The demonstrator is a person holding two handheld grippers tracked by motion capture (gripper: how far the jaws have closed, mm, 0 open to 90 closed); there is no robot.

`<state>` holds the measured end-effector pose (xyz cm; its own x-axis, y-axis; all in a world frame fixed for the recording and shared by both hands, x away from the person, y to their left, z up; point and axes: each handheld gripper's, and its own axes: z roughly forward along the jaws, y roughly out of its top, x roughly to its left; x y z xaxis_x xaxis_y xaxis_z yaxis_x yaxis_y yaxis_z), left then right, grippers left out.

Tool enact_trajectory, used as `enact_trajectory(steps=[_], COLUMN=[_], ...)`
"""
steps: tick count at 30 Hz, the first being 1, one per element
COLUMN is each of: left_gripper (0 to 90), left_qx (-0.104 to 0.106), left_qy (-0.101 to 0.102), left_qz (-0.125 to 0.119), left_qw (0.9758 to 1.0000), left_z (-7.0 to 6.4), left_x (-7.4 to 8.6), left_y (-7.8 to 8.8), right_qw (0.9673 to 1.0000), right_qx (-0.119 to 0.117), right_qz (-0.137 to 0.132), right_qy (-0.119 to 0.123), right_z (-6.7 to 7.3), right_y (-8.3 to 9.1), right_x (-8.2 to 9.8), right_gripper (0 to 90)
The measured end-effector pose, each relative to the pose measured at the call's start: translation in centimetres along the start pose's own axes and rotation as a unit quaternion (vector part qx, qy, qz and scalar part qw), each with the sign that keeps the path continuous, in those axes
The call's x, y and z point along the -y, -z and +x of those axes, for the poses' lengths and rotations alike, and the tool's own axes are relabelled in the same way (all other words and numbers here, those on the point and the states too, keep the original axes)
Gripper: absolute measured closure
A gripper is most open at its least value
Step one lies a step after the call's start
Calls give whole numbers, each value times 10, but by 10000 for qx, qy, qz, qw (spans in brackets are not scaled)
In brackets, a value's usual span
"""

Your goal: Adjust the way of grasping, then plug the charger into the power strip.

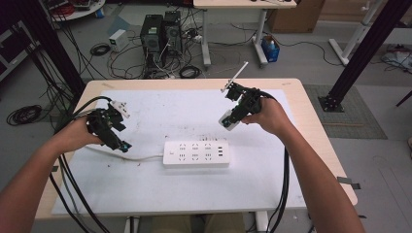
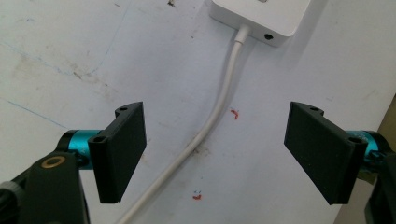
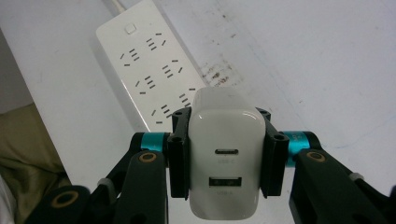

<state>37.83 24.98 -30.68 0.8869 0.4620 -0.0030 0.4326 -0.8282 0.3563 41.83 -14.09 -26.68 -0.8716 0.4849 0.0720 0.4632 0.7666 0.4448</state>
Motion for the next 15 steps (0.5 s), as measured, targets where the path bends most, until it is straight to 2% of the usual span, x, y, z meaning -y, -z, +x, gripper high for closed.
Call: enact_trajectory(steps=[5, 9, 10, 15], left_gripper=[211, 210, 210, 210], left_qx=[8, -2, -3, -42], left_qy=[12, 31, -13, 27], left_qz=[-17, -99, -53, -95], left_qw=[10000, 9999, 10000, 9999], left_z=[-1, -4, -3, -6], left_x=[0, 3, 3, 7], left_y=[-1, 0, 1, 5], right_qw=[9999, 9996, 9996, 9994], right_qx=[8, 25, 26, 13], right_qz=[124, 197, 215, 228], right_qy=[113, 183, 188, 242], right_z=[-2, 4, 5, 7], right_y=[-4, -7, -7, -9], right_x=[-4, -8, -9, -11], right_gripper=[622, 622, 622, 622])
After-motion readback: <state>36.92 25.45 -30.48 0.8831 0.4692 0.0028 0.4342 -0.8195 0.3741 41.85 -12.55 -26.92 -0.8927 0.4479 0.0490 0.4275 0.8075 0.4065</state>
